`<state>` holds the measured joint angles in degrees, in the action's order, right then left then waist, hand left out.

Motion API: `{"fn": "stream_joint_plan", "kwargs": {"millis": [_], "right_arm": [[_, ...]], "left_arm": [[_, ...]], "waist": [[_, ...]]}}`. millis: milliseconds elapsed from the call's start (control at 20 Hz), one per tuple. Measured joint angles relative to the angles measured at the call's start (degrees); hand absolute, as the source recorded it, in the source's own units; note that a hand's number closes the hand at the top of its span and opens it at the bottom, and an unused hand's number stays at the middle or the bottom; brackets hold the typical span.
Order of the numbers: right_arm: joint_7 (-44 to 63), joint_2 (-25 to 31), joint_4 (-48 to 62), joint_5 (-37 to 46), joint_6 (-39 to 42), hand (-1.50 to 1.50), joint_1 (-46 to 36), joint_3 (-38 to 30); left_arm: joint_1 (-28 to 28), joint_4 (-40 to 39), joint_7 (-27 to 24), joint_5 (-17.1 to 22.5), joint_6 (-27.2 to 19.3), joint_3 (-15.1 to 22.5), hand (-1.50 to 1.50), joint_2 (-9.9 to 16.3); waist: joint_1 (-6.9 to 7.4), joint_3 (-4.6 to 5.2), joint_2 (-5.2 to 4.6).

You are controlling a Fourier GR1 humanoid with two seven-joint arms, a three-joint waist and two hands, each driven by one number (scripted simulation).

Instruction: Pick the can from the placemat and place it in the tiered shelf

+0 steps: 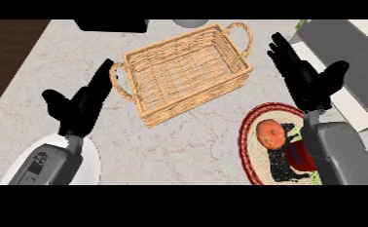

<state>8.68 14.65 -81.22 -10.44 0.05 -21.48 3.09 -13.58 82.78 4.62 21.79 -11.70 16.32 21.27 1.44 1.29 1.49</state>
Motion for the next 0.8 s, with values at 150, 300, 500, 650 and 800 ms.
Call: {"fn": "stream_joint_plan", "kwargs": {"millis": [150,300,500,650,800], "right_arm": [[0.38,2.47,-2.46,-0.73,-0.47,-1.50,2.79,-3.18],[-0.45,6.46,-3.38,-2.57,-1.31,-1.50,7.51,-9.68],[-1.20,6.35,-1.35,-3.00,-6.63,1.50,11.39,-15.44],[-4.95,8.48,1.31,4.02,-14.45,-1.50,16.77,-18.90],[-13.19,5.21,1.44,4.86,-19.97,-1.50,21.36,-22.91]], "left_arm": [[0.07,-0.04,-1.58,-1.78,-0.79,-0.76,0.00,0.33],[0.56,-0.49,-3.72,-5.07,-2.16,-0.69,0.00,1.67],[1.23,-0.70,-4.01,-6.00,-2.99,-0.99,0.00,2.41],[1.78,-0.29,-4.80,-7.13,-3.56,-0.49,0.00,2.37],[2.04,-0.58,-5.72,-8.61,-4.39,0.30,0.00,1.64]], "waist": [[-1.22,-0.68,-0.64],[-2.95,-1.04,-0.85],[-5.78,-1.53,-1.12],[-5.36,-1.27,-1.36],[-4.61,-1.06,-1.15]]}}
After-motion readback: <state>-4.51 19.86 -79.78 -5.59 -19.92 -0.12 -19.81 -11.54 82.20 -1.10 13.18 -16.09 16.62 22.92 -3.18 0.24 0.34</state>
